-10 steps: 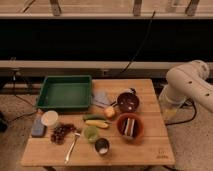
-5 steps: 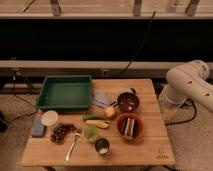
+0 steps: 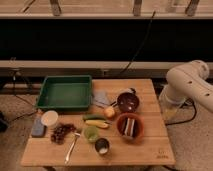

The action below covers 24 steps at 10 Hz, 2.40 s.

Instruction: Place brush in paper cup

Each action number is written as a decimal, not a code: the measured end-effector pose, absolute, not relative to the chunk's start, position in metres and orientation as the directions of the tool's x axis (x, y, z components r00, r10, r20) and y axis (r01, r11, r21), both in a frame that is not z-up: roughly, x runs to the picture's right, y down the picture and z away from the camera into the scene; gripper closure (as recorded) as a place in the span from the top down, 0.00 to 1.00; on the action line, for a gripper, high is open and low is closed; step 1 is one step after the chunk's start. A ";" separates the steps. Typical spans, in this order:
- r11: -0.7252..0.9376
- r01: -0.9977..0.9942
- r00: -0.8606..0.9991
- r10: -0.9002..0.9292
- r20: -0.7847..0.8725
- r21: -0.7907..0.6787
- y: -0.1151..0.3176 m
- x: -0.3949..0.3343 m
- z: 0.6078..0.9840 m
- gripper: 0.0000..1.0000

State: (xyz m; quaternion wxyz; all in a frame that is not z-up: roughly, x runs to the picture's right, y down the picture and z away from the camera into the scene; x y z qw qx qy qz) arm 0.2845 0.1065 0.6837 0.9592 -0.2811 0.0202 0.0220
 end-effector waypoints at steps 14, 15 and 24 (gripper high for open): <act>0.835 -0.014 1.000 0.005 -0.017 -0.550 0.090 0.281 0.695 0.65; 0.830 0.002 1.000 -0.005 -0.004 -0.558 0.078 0.277 0.707 0.65; 0.829 0.174 0.984 -0.121 0.132 -0.532 0.006 0.221 0.858 0.65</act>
